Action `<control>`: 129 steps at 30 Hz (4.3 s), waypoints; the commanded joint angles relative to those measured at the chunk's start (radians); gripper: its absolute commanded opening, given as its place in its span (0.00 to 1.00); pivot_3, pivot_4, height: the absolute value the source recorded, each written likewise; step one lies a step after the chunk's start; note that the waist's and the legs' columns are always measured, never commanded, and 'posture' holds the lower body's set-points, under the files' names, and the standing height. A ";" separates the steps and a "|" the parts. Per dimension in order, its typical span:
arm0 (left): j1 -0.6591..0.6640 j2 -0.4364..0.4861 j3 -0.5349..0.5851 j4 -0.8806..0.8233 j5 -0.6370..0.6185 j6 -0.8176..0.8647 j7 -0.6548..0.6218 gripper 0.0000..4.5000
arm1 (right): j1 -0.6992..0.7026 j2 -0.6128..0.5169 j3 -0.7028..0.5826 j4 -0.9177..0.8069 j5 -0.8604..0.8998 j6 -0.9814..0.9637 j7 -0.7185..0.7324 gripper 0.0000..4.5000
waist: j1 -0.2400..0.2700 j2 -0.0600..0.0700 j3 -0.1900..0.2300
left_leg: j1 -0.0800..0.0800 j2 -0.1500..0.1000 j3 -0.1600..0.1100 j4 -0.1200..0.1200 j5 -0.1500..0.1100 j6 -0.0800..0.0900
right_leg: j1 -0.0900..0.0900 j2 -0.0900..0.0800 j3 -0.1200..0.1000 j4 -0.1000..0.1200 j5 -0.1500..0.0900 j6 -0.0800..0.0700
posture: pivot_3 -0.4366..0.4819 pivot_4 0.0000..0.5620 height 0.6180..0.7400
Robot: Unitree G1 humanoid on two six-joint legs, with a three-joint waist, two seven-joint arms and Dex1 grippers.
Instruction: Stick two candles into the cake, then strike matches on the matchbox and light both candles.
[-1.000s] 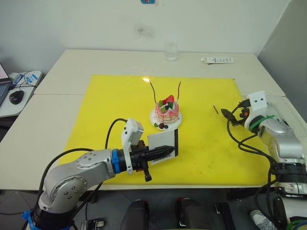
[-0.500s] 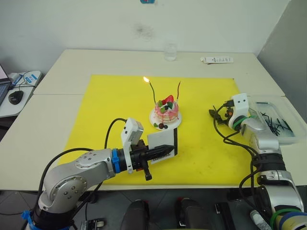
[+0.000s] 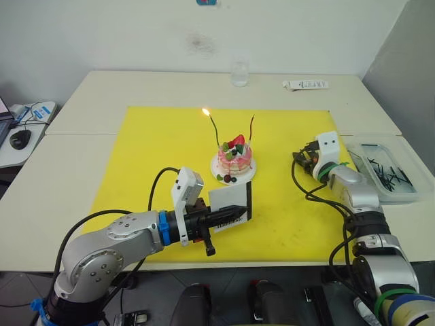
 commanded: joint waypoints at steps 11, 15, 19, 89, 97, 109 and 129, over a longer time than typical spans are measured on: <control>-0.004 0.008 0.009 -0.050 -0.023 -0.002 0.007 0.00 | -0.004 0.032 -0.029 0.029 0.011 0.001 -0.064 0.54 | -0.004 0.000 0.000 | 0.001 0.000 0.000 0.000 0.000 0.000 | 0.000 0.000 0.000 0.000 0.001 0.000 | 0.48 0.27 1.00; -0.006 0.006 0.008 -0.049 -0.023 -0.002 0.008 0.00 | -0.015 0.035 -0.039 0.054 0.018 -0.004 -0.076 0.54 | -0.004 0.000 0.000 | 0.001 0.000 0.000 0.000 0.000 0.000 | 0.001 0.000 0.000 0.000 0.001 0.000 | 0.48 0.27 1.00; -0.013 0.004 0.007 -0.044 -0.021 -0.002 0.009 0.00 | -0.035 0.042 -0.053 0.096 0.027 -0.025 -0.088 0.54 | -0.004 0.000 -0.001 | 0.001 0.000 0.000 0.001 0.000 0.000 | 0.001 0.000 0.000 0.000 0.002 0.000 | 0.48 0.27 1.00; -0.031 -0.070 0.031 0.069 -0.074 0.031 0.106 0.00 | 0.213 -0.391 0.101 -0.849 0.212 0.299 0.500 0.00 | -0.004 0.001 0.000 | 0.000 0.002 -0.002 -0.001 0.001 0.001 | -0.001 -0.001 -0.002 -0.001 0.001 -0.001 | 0.48 0.27 1.00; -0.066 -0.151 0.047 0.136 -0.103 0.050 0.240 0.00 | 0.230 -0.407 0.116 -1.024 0.249 0.308 0.521 0.00 | -0.002 0.001 0.000 | -0.001 0.000 -0.001 0.000 0.001 0.001 | 0.000 -0.003 -0.001 -0.002 0.001 0.000 | 0.48 0.27 1.00; -0.117 -0.214 0.066 0.182 -0.220 0.073 0.347 0.00 | 0.238 -0.416 0.247 -1.124 0.137 0.142 0.546 0.00 | -0.001 0.001 0.000 | 0.000 0.001 -0.001 0.000 0.001 0.001 | 0.000 -0.003 -0.002 -0.002 0.001 -0.001 | 0.48 0.27 1.00; -0.119 -0.202 0.083 0.197 -0.282 0.067 0.400 0.00 | 0.138 -0.350 0.317 -1.043 0.060 0.090 0.545 0.00 | -0.001 0.001 0.000 | 0.000 0.000 -0.001 0.000 0.001 0.001 | 0.000 -0.003 -0.002 -0.001 0.001 -0.001 | 0.48 0.27 1.00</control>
